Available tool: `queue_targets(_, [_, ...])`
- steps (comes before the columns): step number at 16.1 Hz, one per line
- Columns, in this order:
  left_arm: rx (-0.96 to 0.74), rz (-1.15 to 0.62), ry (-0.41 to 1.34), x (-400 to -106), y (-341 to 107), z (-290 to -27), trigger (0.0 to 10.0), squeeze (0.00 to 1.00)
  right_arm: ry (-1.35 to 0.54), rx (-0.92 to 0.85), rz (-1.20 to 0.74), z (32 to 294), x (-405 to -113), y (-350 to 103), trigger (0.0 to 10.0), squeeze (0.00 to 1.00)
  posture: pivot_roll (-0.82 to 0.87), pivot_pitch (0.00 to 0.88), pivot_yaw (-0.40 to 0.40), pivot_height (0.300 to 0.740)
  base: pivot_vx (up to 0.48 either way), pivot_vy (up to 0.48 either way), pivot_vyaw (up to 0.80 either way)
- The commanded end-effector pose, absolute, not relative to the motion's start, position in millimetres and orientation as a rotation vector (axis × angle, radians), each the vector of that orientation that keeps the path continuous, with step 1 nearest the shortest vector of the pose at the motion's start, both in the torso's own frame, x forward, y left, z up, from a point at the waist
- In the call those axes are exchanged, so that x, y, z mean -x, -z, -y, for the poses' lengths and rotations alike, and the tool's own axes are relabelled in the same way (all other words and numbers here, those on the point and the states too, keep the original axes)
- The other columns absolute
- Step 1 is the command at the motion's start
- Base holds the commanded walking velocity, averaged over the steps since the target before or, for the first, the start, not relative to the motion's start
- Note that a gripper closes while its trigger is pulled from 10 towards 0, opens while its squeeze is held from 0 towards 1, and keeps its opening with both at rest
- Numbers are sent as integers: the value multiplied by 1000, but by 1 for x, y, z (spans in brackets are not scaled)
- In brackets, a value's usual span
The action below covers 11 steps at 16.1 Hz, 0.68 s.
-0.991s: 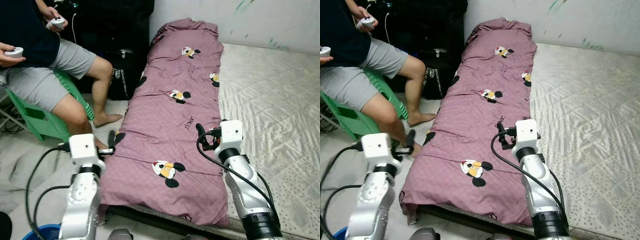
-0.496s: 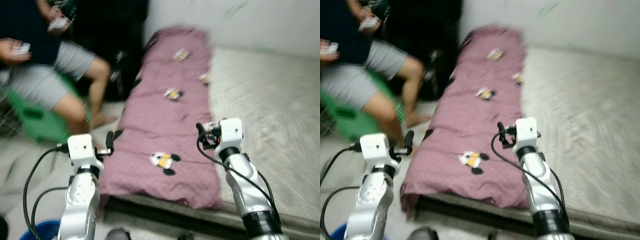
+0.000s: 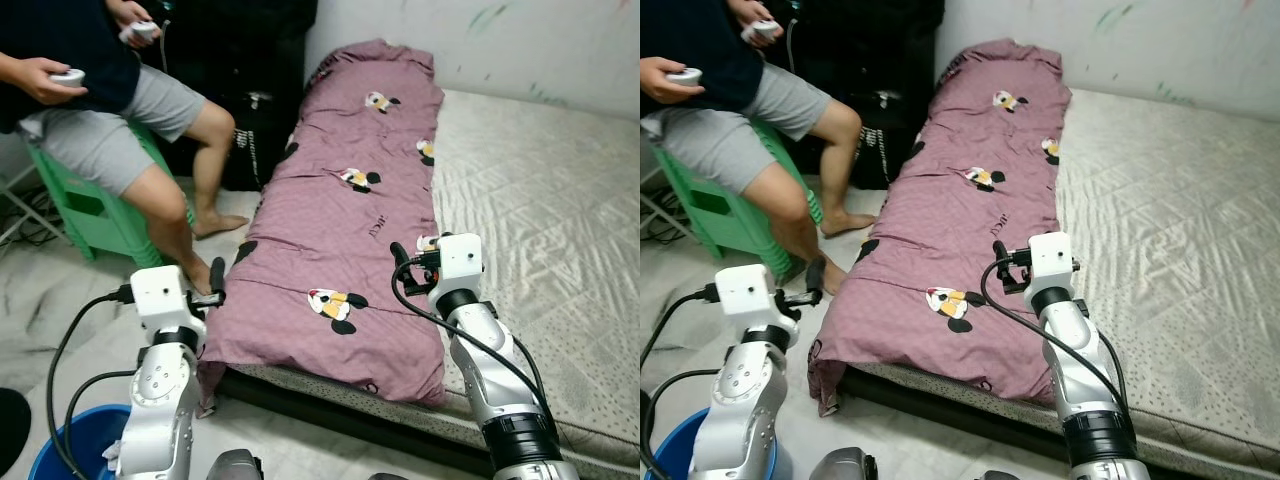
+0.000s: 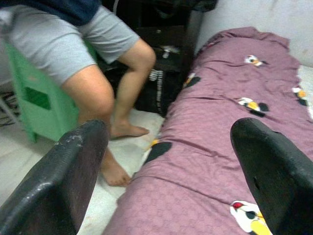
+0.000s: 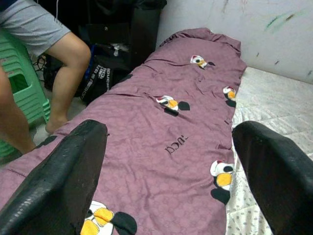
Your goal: Clean up the room
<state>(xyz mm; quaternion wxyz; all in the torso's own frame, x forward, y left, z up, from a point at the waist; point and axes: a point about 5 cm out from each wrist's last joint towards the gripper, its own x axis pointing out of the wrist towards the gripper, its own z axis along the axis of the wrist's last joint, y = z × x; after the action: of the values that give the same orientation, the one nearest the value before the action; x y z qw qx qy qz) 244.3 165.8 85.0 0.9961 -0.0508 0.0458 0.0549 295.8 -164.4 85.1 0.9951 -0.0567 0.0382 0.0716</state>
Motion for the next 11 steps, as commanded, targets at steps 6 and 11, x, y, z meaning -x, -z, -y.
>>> queue_targets(6, [100, -89, -111, -248, -87, -167, 10000, 0, -153, 111, -67, 159, -299, -86, 10000, 0, -38, 0, 0, 740, 0, 480, 0])
queue_targets(11, [87, -51, -123, -249, -91, -167, 10000, 0, -186, 128, -46, 154, -300, -88, 10000, 0, -36, 0, -1, 740, 0, 0, 235])
